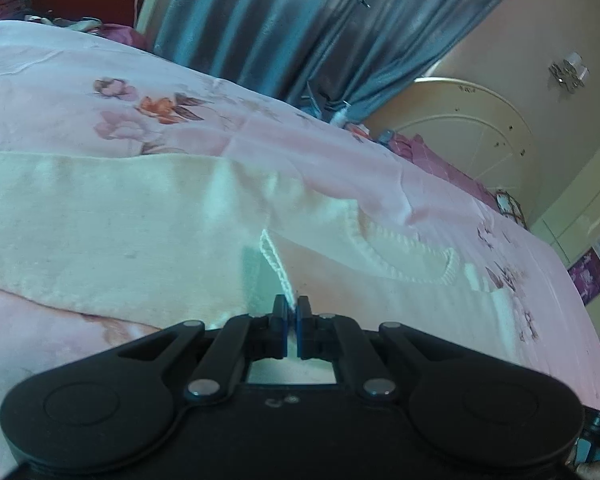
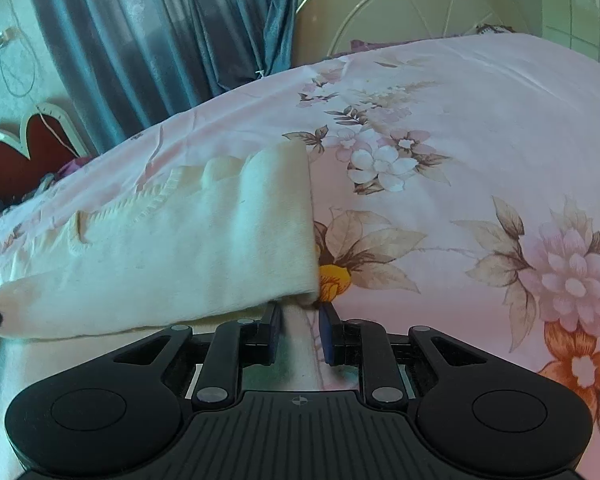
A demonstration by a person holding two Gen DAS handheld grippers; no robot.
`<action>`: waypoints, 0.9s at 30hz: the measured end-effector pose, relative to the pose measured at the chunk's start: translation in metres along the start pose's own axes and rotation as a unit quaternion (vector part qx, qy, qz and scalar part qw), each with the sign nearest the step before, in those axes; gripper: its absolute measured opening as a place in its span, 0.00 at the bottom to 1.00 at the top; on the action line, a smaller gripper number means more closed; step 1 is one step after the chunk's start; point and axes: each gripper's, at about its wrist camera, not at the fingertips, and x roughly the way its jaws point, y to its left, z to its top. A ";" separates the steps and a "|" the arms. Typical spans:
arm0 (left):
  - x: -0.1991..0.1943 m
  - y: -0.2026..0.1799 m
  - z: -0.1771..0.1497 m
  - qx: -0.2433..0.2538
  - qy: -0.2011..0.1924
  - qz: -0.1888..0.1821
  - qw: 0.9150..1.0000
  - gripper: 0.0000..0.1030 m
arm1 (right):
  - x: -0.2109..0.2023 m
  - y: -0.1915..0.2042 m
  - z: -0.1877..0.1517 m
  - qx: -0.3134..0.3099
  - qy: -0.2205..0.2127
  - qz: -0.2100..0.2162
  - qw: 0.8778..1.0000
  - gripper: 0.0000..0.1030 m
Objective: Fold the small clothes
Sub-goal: 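Open the right gripper to release the sleeve while the left gripper releases the sweater side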
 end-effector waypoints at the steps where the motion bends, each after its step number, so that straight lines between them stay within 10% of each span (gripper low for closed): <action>1: 0.000 0.002 0.001 -0.002 -0.001 0.002 1.000 0.03 | 0.000 0.001 0.000 -0.008 0.001 -0.002 1.000 0.20; 7: 0.010 0.007 -0.007 -0.003 0.016 0.016 1.000 0.03 | 0.001 0.002 -0.002 -0.043 0.001 -0.009 0.999 0.20; 10: 0.010 0.007 -0.009 -0.004 0.014 0.017 1.000 0.03 | -0.001 -0.001 -0.002 -0.049 -0.006 -0.028 0.998 0.00; 21: 0.017 0.008 -0.008 0.012 0.028 0.018 0.999 0.05 | 0.000 0.001 0.016 -0.043 -0.008 0.017 0.999 0.00; 27: -0.010 0.000 0.001 0.036 -0.020 0.063 0.997 0.31 | -0.008 0.005 0.029 -0.043 -0.042 0.002 0.998 0.00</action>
